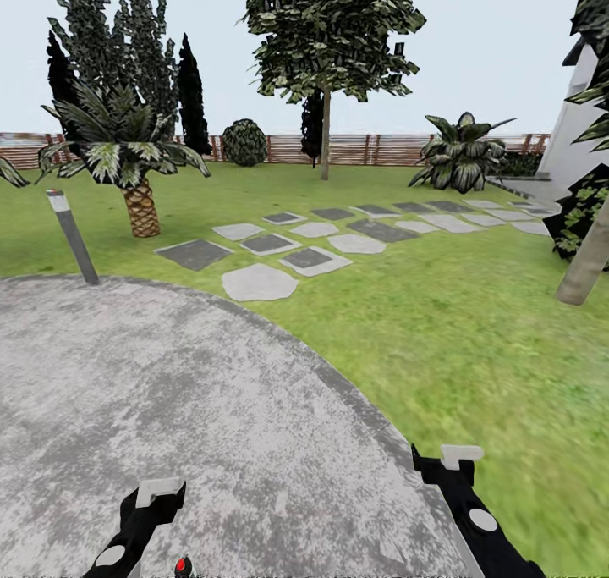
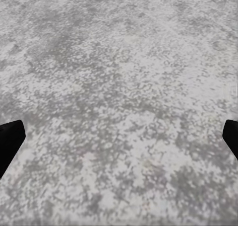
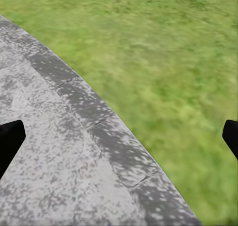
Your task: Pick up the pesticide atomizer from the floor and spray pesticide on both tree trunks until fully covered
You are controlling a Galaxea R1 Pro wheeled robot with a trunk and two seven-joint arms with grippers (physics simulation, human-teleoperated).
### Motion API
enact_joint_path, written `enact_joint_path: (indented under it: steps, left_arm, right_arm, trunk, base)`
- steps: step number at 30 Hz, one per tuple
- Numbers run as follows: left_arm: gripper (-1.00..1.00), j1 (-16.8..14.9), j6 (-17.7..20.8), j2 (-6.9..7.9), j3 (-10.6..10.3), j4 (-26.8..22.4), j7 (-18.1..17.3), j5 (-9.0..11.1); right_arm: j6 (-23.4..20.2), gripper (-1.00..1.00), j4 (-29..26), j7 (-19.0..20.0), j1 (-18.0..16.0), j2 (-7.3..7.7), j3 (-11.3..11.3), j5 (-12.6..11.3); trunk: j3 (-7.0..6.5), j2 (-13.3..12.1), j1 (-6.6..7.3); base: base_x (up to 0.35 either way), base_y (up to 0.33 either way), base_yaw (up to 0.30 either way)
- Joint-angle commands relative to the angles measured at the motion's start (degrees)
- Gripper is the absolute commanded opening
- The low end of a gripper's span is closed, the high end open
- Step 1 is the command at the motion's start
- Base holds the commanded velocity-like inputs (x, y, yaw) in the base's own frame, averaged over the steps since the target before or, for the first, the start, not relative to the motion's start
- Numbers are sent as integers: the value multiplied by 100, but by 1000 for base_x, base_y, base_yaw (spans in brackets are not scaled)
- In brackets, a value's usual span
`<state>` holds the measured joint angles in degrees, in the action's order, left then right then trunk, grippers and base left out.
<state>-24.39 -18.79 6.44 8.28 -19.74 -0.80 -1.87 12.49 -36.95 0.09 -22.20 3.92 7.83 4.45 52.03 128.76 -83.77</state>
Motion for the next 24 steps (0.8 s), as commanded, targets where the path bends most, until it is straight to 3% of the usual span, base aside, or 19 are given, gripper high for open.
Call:
enact_joint_path:
  steps: [1, 24]
  left_arm:
    - [100, -4, -20, 1, 25, 5, -8, -22]
    - [100, -4, -20, 15, 25, 5, -8, -16]
  right_arm:
    - [17, 100, 4, 0, -4, 0, 16, 47]
    - [9, 100, 4, 0, -4, -5, 7, 47]
  trunk:
    - [27, 44, -21]
    - [444, 966, -527]
  base:
    - [0, 0, 0]
    - [0, 0, 0]
